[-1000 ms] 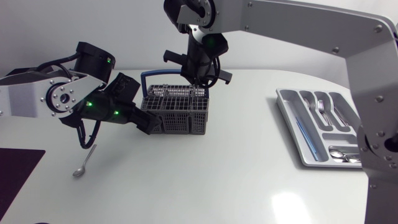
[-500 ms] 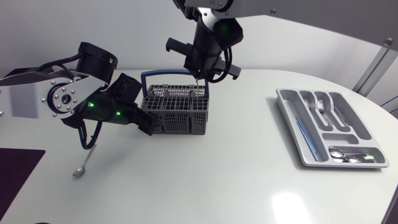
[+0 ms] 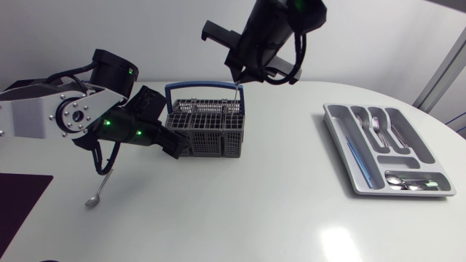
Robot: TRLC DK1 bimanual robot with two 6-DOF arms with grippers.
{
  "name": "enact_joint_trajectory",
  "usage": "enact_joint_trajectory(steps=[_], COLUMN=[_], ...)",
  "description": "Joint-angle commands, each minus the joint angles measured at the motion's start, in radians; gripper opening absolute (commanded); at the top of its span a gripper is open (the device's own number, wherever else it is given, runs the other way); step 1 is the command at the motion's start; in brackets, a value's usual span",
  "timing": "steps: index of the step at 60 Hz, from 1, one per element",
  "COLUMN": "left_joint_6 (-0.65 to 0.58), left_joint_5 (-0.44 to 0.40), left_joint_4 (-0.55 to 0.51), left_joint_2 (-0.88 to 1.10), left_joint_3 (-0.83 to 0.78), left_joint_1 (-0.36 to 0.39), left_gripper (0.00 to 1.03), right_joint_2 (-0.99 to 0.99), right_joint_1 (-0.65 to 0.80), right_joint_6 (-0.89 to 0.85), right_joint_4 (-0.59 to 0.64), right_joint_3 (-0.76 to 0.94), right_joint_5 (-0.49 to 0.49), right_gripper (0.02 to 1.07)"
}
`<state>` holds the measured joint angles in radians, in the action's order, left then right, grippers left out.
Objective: Unload the cutlery basket into the drawer organizer.
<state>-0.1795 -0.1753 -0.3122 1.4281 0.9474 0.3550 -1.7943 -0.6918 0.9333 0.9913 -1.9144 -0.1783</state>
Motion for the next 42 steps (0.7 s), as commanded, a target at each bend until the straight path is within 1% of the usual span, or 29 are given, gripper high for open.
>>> enact_joint_trajectory(steps=[1,8,19,32,38,42], left_joint_6=[0.014,0.020,0.021,0.021,0.021,0.021], left_joint_5=[0.005,0.005,0.005,0.005,0.005,0.005], left_joint_4=[0.002,0.001,-0.002,-0.004,-0.005,-0.010], left_joint_2=[-0.003,-0.006,-0.023,-0.038,-0.046,-0.055], left_joint_3=[-0.016,-0.019,-0.024,-0.035,-0.039,-0.039], left_joint_1=[0.010,0.016,0.019,0.021,0.021,0.021], left_gripper=[0.95,0.95,0.95,0.95,0.95,0.95], right_joint_2=[0.039,0.059,0.088,0.139,0.182,0.225], right_joint_1=[0.018,0.057,0.129,0.265,0.334,0.399], right_joint_6=[-0.024,-0.077,-0.197,-0.335,-0.386,-0.436], right_joint_4=[0.043,0.113,0.219,0.274,0.271,0.260], right_joint_3=[-0.008,-0.012,0.020,0.170,0.259,0.328], right_joint_5=[0.011,0.051,0.063,0.065,0.062,0.040], right_gripper=[0.08,0.08,0.08,0.08,0.08,0.08])
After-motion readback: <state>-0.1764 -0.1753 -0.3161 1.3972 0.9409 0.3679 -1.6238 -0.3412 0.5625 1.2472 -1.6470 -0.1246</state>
